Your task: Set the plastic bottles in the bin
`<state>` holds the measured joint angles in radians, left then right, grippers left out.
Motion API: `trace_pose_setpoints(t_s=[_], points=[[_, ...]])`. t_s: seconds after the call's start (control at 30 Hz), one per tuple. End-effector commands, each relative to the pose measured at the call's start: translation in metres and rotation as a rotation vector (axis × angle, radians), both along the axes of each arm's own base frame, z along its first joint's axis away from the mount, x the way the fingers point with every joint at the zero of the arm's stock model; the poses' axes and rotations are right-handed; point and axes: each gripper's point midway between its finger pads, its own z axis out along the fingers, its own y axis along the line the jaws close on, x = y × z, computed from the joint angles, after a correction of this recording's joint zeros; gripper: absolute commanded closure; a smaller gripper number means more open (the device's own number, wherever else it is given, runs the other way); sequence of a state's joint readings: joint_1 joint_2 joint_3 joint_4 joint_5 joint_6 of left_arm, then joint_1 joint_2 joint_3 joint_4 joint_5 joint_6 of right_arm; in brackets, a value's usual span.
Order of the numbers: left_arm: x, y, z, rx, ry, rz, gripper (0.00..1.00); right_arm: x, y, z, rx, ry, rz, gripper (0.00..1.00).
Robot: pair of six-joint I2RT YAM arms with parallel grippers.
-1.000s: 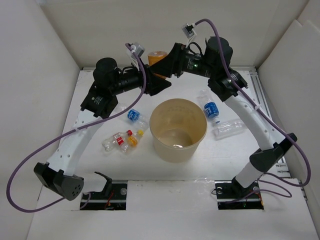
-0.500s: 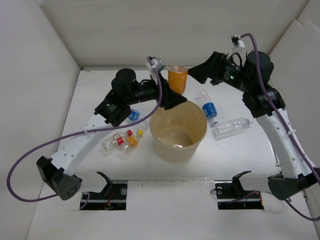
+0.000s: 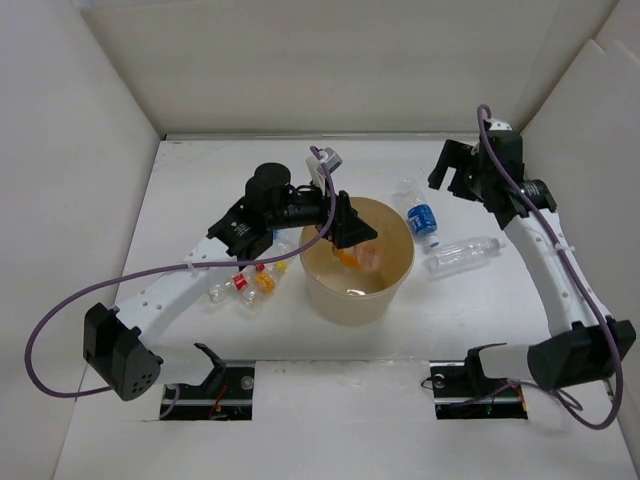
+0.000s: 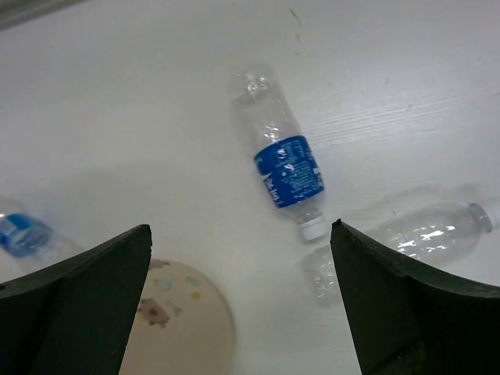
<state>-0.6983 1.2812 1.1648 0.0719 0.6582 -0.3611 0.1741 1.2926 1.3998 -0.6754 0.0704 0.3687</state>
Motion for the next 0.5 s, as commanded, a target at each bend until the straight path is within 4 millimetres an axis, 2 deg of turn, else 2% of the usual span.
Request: trace_pose_setpoints(t_s=[0.0,0.1,0.13,0.17,0.2,0.23,0.27,0.3,0.37,0.43,0.47], points=[[-0.012,0.001,0.043,-0.102,-0.086,-0.051,0.00,0.009,-0.016,-0.025,-0.071,0.044,-0.037,0.00],[-0.015,0.001,0.047,-0.106,-0.089,-0.066,0.00,0.024,-0.010,-0.054,-0.090,0.099,-0.001,0.00],[-0.017,0.003,0.056,-0.119,-0.106,-0.067,0.00,0.033,-0.007,-0.071,-0.090,0.136,0.008,0.00],[-0.020,0.005,0.067,-0.136,-0.127,-0.067,0.00,0.041,-0.006,-0.076,-0.099,0.140,0.015,0.00],[-0.021,0.006,0.069,-0.134,-0.125,-0.067,0.00,0.045,-0.004,-0.084,-0.096,0.162,0.024,0.00],[-0.020,0.009,0.077,-0.141,-0.137,-0.044,0.00,0.054,0.002,-0.084,-0.097,0.161,0.033,0.00],[-0.020,0.011,0.077,-0.124,-0.117,-0.029,0.00,0.062,0.003,-0.106,-0.112,0.213,0.041,0.00],[-0.016,0.016,0.094,-0.138,-0.140,0.017,0.00,0.069,0.004,-0.113,-0.113,0.221,0.041,0.00],[-0.008,0.021,0.102,-0.127,-0.135,0.083,0.00,0.088,0.008,-0.131,-0.120,0.256,0.056,0.00],[0.000,0.033,0.114,-0.114,-0.120,0.183,0.00,0.102,0.012,-0.141,-0.116,0.272,0.063,0.00],[0.002,0.036,0.116,-0.108,-0.118,0.208,0.00,0.113,0.020,-0.135,-0.116,0.255,0.085,0.00]])
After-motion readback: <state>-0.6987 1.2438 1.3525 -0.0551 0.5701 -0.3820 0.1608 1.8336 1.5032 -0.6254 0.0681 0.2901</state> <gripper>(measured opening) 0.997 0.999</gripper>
